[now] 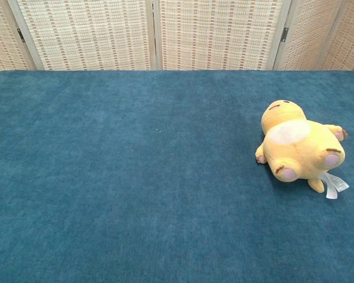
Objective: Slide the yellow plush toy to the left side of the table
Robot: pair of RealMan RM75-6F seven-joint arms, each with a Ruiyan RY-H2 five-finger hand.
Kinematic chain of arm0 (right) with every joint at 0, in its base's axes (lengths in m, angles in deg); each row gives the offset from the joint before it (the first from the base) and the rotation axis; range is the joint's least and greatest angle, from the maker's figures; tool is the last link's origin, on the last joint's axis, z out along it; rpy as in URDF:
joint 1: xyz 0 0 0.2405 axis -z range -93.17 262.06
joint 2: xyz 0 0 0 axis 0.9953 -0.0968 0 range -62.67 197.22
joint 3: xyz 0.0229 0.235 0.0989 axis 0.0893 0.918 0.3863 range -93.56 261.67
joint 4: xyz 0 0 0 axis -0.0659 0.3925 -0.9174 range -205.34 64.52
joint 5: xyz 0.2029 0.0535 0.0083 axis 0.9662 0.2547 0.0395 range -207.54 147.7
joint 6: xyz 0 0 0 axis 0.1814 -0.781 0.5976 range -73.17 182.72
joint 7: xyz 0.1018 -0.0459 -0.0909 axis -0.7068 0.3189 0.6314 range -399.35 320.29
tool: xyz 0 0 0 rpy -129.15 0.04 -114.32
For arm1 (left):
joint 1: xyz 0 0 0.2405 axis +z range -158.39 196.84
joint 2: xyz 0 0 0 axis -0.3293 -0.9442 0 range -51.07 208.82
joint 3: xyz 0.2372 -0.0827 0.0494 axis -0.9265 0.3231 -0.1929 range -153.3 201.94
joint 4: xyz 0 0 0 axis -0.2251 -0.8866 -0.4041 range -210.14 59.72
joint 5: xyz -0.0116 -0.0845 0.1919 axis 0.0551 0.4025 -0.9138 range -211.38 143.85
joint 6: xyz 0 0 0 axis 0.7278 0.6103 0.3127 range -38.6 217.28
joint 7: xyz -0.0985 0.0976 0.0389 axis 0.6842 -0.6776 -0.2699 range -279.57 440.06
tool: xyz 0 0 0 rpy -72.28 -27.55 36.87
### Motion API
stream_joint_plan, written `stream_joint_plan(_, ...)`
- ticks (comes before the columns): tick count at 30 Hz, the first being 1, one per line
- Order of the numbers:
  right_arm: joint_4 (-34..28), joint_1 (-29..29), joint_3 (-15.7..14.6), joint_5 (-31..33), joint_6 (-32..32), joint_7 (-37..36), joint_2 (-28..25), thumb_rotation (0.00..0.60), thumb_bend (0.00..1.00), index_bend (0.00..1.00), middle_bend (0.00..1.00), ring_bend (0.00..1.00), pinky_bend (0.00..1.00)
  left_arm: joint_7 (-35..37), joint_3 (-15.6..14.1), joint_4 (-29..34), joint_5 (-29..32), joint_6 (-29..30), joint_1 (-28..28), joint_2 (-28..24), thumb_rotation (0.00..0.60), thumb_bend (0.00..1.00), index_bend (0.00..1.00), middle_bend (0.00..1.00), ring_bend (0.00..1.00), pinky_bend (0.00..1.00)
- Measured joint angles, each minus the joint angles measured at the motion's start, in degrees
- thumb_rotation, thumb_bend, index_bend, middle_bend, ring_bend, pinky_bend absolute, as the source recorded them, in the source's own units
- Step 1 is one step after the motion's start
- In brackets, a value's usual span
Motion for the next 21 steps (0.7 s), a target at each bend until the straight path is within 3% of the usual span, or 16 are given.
stream_joint_plan(13,-2.82,-6.12,1.41,1.79,10.73,3.4,-0.68,0.6,0.11,0.0,0.0,0.0,0.0,1.47,0.69,-0.1,0.73,-0.46,-0.37,-0.37,0.6,0.31,0.0,0.0,0.02,0.18)
stream_joint_plan(21,-7.16,-18.35,6.26,6.6,28.59,8.24,-0.15,0.6,0.11,0.0,0.0,0.0,0.0,2.56,0.64,-0.46,0.69,-0.6,-0.44,-0.51,0.6,0.31,0.0,0.0,0.02,0.18)
